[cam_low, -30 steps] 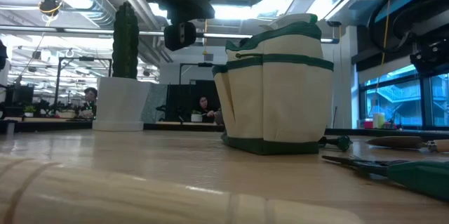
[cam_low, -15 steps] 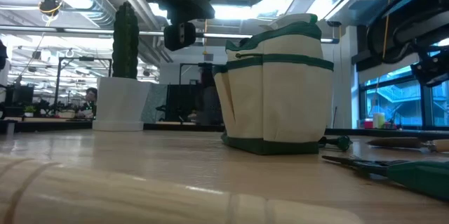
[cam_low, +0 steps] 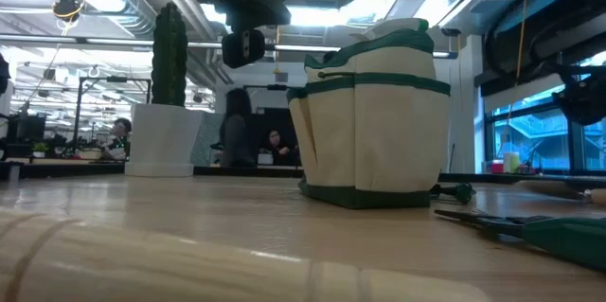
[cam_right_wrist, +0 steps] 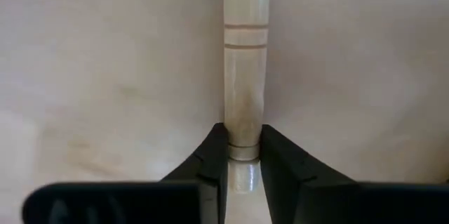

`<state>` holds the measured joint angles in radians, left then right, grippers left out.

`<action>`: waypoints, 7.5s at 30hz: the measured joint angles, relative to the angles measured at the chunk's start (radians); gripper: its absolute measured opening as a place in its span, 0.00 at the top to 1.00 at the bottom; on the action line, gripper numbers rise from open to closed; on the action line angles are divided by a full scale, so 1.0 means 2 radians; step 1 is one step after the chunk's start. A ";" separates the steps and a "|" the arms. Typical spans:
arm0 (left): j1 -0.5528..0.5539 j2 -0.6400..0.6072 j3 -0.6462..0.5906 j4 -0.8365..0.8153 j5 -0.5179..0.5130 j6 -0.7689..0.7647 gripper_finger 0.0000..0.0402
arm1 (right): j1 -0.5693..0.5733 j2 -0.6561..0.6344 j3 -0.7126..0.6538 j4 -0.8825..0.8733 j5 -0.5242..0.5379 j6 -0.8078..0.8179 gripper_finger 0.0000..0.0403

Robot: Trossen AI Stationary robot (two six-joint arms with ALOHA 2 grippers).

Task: Pick & Place Garden tools in Gardening bag
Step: Put the trowel into the gardening bag

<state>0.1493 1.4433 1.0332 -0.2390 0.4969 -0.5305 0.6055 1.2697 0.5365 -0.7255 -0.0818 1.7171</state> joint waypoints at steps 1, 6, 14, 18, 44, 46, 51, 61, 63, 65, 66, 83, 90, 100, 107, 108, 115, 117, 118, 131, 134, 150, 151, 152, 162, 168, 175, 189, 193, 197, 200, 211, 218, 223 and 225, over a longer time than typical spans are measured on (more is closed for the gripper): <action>0.000 0.000 0.000 0.000 0.000 0.001 1.00 | 0.000 0.000 0.000 0.013 -0.006 0.009 0.85; 0.000 0.000 0.000 0.000 0.000 0.004 0.99 | -0.001 -0.011 0.024 0.056 -0.027 0.043 0.86; 0.001 0.000 0.000 0.000 -0.002 0.011 1.00 | -0.002 -0.062 0.129 0.033 -0.036 0.076 0.86; 0.001 0.000 0.000 0.001 -0.003 0.023 0.99 | -0.002 -0.083 0.196 0.016 -0.009 0.094 0.86; -0.035 -0.069 0.001 0.228 -0.108 0.003 0.99 | -0.052 -0.077 0.334 0.286 0.351 -0.212 0.86; -0.027 -0.075 0.001 0.233 -0.091 -0.049 0.99 | -0.059 -0.074 0.334 0.296 0.352 -0.239 0.86; -0.010 -0.073 0.001 0.261 -0.016 -0.146 0.98 | -0.072 -0.068 0.334 0.313 0.349 -0.288 0.86; -0.004 -0.071 0.000 0.304 0.010 -0.273 0.97 | -0.093 -0.068 0.334 0.314 0.346 -0.440 0.84; -0.004 -0.071 0.000 0.304 0.010 -0.283 0.97 | -0.098 -0.068 0.334 0.314 0.342 -0.483 0.84; -0.004 -0.071 0.000 0.303 -0.001 -0.294 0.97 | -0.104 -0.068 0.334 0.313 0.339 -0.536 0.84; -0.004 -0.071 0.000 0.304 -0.010 -0.300 0.97 | -0.107 -0.068 0.334 0.313 0.337 -0.567 0.84; -0.005 -0.071 0.000 0.290 -0.192 -0.488 0.97 | -0.156 -0.069 0.334 0.299 0.314 -0.997 0.85; -0.010 -0.071 0.000 0.290 -0.110 -0.550 0.97 | -0.172 -0.069 0.334 0.297 0.340 -1.187 0.85; 0.002 -0.071 0.000 0.289 0.013 -0.651 0.94 | -0.164 -0.033 0.334 0.299 0.412 -1.542 0.85; 0.064 -0.071 0.000 0.285 0.083 -0.631 0.93 | -0.131 0.004 0.334 0.326 0.432 -1.622 0.85; 0.072 -0.071 0.000 0.285 0.102 -0.632 0.92 | -0.127 0.007 0.334 0.328 0.432 -1.625 0.85; 0.084 -0.059 0.000 0.243 0.175 -0.629 0.73 | -0.115 0.021 0.334 0.331 0.432 -1.628 0.85; 0.074 -0.046 0.000 0.259 0.176 -0.631 0.66 | -0.115 0.025 0.334 0.331 0.432 -1.630 0.85; 0.070 -0.038 0.000 0.267 0.176 -0.633 0.62 | -0.116 0.027 0.334 0.331 0.432 -1.629 0.85; 0.037 0.058 0.048 0.425 0.197 -0.664 0.42 | -0.119 0.055 0.334 0.329 0.432 -1.622 0.85; 0.034 0.058 0.049 0.425 0.200 -0.660 0.43 | -0.119 0.055 0.334 0.331 0.441 -1.617 0.85; 0.034 0.058 0.050 0.421 0.196 -0.621 0.57 | -0.120 0.055 0.334 0.337 0.449 -1.588 0.85; 0.034 0.057 0.050 0.421 0.195 -0.619 0.58 | -0.120 0.055 0.334 0.337 0.451 -1.582 0.85; 0.034 0.057 0.050 0.421 0.192 -0.619 0.59 | -0.120 0.055 0.334 0.339 0.456 -1.582 0.85; 0.034 0.057 0.050 0.421 0.181 -0.614 0.65 | -0.124 0.055 0.334 0.341 0.474 -1.584 0.85; 0.034 0.057 0.050 0.419 0.179 -0.609 0.75 | -0.124 0.055 0.334 0.344 0.474 -1.585 0.85; 0.037 0.057 0.050 0.420 0.177 -0.588 0.84 | -0.124 0.055 0.334 0.353 0.473 -1.559 0.83; 0.038 0.045 0.050 0.409 0.077 -0.487 0.84 | -0.123 0.057 0.332 0.540 0.654 -1.459 0.35; 0.028 0.033 0.047 0.331 0.021 -0.410 0.84 | -0.118 0.049 0.336 0.538 0.741 -1.368 0.25; 0.009 0.011 0.050 0.239 -0.047 -0.326 0.84 | -0.098 0.039 0.335 0.543 0.762 -1.335 0.20; -0.009 0.005 0.048 0.213 -0.115 -0.283 0.84 | -0.090 0.030 0.335 0.553 0.787 -1.299 0.20; -0.108 -0.006 0.049 0.222 -0.402 -0.179 0.84 | -0.076 -0.020 0.335 0.569 0.818 -1.107 0.20; -0.191 -0.006 0.049 0.210 -0.565 -0.164 0.84 | -0.047 -0.055 0.335 0.514 0.720 -0.931 0.20; -0.240 -0.006 0.049 0.211 -0.634 -0.172 0.84 | -0.091 -0.063 0.335 0.313 0.463 -0.581 0.20; -0.254 -0.006 0.049 0.211 -0.648 -0.173 0.84 | -0.130 -0.053 0.335 0.241 0.324 -0.458 0.20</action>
<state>-0.3592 1.4303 1.1320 0.1833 -0.7996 -0.8756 0.3456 1.1646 1.2060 -0.2431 0.5657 0.8018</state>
